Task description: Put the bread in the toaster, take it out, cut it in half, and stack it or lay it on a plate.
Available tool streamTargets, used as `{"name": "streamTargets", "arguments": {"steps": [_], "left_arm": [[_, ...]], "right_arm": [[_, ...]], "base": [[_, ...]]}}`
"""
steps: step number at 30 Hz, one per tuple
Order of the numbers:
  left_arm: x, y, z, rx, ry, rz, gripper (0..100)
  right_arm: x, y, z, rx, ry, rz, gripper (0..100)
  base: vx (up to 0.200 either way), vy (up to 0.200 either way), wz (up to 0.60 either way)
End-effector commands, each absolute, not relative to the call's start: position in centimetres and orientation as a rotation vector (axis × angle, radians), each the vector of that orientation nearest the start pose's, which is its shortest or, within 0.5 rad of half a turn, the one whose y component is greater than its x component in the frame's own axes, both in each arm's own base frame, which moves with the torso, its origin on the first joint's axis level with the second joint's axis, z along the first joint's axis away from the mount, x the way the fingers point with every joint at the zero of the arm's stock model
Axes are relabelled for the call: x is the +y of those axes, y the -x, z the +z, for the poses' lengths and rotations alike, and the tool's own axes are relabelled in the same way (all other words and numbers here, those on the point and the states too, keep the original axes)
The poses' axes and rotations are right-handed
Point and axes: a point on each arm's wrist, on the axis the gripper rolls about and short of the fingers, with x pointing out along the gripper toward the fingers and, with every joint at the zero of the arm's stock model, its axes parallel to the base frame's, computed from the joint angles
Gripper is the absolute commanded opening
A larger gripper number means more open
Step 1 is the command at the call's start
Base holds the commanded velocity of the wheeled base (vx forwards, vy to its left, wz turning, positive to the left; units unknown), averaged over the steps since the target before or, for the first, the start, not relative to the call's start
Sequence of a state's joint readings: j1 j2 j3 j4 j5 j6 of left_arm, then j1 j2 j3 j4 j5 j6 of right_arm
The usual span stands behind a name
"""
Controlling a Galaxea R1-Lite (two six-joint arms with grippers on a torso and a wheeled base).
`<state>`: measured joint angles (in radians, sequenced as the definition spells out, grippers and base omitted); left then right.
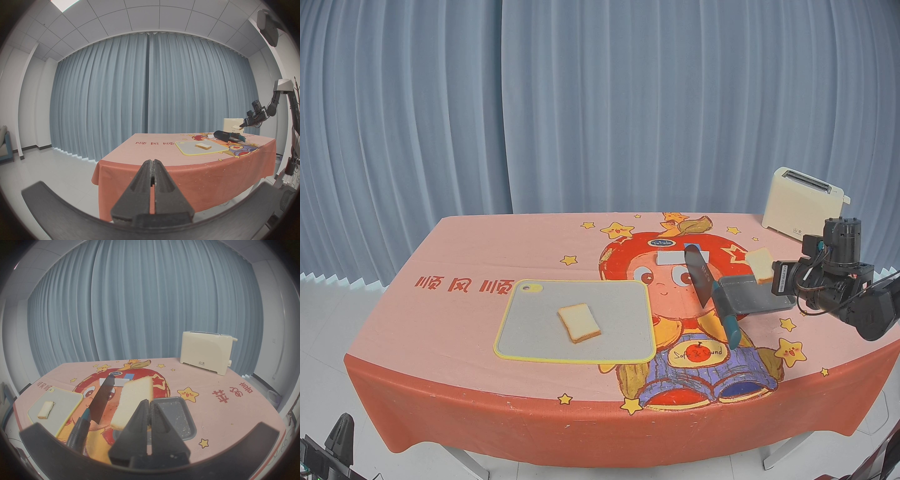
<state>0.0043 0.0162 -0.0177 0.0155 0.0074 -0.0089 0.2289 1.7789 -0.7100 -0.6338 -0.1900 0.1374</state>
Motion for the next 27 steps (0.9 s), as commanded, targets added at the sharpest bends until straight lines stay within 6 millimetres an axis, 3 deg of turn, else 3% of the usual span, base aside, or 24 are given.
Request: {"name": "streamTargets", "arguments": {"steps": [1,27], "left_arm": [[0.0,2.2,7.6,0.026,0.009,0.012,0],[0.0,2.2,7.6,0.026,0.009,0.012,0]], "right_arm": [[6.5,-30.2,12.4,0.458,-0.039,0.003,0],[5.7,-31.0,10.2,0.532,-0.007,-0.023,0]], "base": [[0.000,0.000,0.00],[0.000,0.000,0.00]]}}
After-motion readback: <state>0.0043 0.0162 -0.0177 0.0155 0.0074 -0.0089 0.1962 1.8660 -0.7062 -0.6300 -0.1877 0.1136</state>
